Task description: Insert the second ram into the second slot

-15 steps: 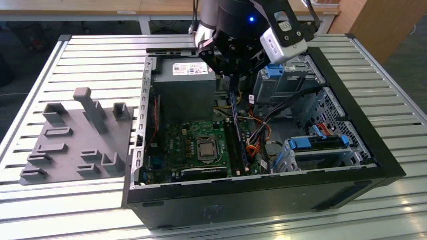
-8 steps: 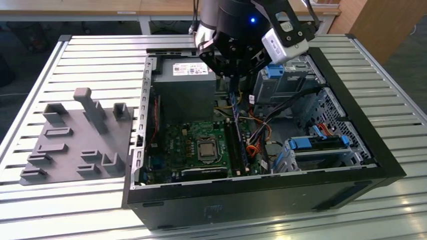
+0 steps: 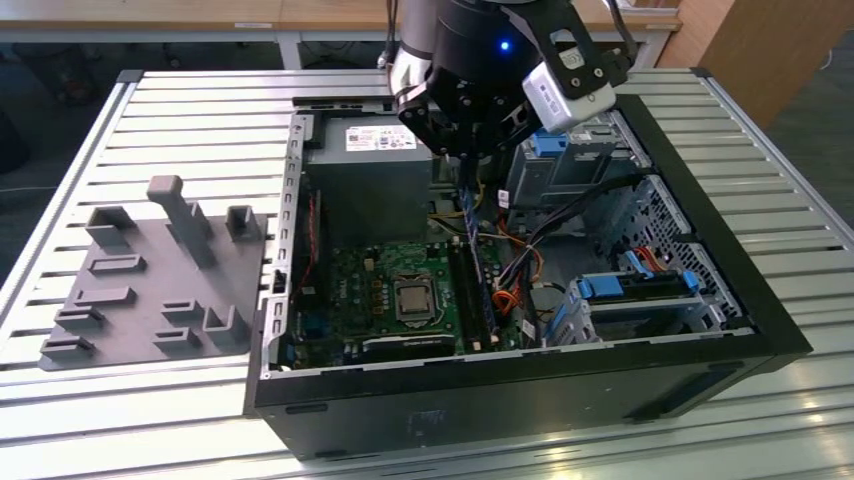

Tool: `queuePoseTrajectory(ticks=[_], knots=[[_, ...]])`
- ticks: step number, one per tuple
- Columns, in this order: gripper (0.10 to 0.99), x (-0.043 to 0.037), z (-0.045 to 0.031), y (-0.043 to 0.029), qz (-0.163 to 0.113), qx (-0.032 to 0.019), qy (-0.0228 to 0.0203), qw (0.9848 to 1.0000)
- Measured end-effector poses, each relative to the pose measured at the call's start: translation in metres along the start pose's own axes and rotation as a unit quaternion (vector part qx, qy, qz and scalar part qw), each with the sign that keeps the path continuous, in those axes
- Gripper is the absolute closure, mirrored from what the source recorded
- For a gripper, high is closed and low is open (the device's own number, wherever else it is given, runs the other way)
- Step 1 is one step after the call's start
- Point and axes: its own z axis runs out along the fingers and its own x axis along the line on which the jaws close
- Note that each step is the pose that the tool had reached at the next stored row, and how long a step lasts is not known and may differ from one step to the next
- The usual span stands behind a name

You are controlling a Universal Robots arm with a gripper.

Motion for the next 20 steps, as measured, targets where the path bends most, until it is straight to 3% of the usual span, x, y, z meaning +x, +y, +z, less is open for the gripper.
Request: queuePoseTrajectory(ticks=[11,20], knots=[[0.969,0.0,0.0009,0.0,0.0,0.0,0.0,1.0],[0.969,0.0,0.0059,-0.0002,0.0,0.0,0.0,1.0]])
